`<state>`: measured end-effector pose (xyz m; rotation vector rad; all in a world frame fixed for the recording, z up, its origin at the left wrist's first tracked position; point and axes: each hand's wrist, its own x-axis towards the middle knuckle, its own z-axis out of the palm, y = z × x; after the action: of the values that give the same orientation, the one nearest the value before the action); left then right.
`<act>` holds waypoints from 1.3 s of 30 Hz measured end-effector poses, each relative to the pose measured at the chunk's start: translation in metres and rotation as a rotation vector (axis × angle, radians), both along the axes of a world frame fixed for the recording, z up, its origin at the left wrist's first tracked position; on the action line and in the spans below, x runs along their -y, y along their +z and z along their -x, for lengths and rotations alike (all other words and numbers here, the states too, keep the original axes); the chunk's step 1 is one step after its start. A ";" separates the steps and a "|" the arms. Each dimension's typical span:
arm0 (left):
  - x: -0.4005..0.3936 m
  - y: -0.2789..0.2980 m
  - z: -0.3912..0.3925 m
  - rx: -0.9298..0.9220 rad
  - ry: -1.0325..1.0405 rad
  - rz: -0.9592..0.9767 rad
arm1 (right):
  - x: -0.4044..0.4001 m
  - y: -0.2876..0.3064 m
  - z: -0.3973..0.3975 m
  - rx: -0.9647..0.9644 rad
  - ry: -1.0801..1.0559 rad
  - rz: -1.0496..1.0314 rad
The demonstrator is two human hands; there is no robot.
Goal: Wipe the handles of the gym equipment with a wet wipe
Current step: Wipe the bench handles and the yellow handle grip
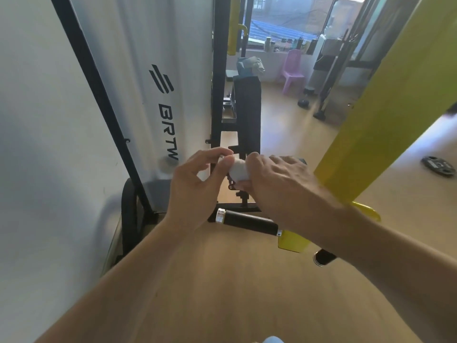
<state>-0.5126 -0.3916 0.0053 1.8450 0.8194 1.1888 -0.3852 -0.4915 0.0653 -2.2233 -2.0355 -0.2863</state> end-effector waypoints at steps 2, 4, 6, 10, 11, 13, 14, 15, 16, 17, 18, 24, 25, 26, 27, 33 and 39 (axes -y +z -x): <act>0.001 0.002 0.001 -0.035 -0.015 -0.041 | 0.016 -0.002 -0.003 0.098 -0.092 0.014; 0.004 0.003 0.001 -0.018 -0.052 0.016 | 0.022 -0.008 -0.006 0.190 -0.160 0.002; 0.007 0.003 0.000 -0.007 -0.067 0.049 | 0.012 -0.012 -0.002 0.210 -0.106 -0.063; 0.006 0.000 0.002 0.034 -0.055 0.039 | -0.019 -0.014 0.009 0.122 0.092 -0.216; 0.006 -0.001 0.002 0.036 -0.039 0.029 | -0.017 -0.014 0.008 0.126 0.055 -0.195; 0.003 -0.003 0.003 0.033 -0.015 0.026 | -0.001 -0.012 0.000 0.198 -0.079 -0.102; 0.003 -0.003 0.003 0.035 -0.012 0.023 | 0.011 -0.009 -0.003 0.276 -0.144 -0.040; 0.003 -0.004 0.003 0.039 -0.007 0.010 | 0.022 -0.007 -0.005 0.356 -0.207 0.038; 0.004 -0.004 0.002 0.041 0.002 -0.011 | 0.028 -0.006 -0.007 0.419 -0.255 0.108; 0.005 -0.004 0.001 0.046 0.007 -0.026 | 0.025 -0.003 -0.006 0.441 -0.273 0.163; 0.007 -0.003 0.001 0.055 0.004 -0.025 | 0.016 -0.002 -0.002 0.437 -0.244 0.178; 0.006 -0.003 0.003 0.035 -0.027 -0.050 | -0.015 -0.010 0.009 0.342 -0.109 0.042; 0.003 -0.004 0.003 0.027 -0.017 -0.040 | -0.004 -0.008 0.002 0.398 -0.151 0.126; 0.002 -0.005 0.002 0.017 -0.007 -0.033 | 0.008 -0.007 -0.005 0.475 -0.196 0.217; 0.001 -0.005 0.001 0.007 -0.002 -0.028 | 0.021 -0.005 -0.010 0.590 -0.254 0.290; 0.007 -0.003 -0.002 0.048 -0.029 -0.025 | -0.009 -0.015 0.001 0.525 -0.115 0.146; -0.004 -0.008 0.001 0.010 -0.008 -0.077 | 0.016 -0.015 -0.016 0.651 -0.156 0.211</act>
<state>-0.5136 -0.3877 -0.0029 1.9015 0.7692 1.2388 -0.3695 -0.5075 0.0498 -2.6804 -2.2565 -0.9650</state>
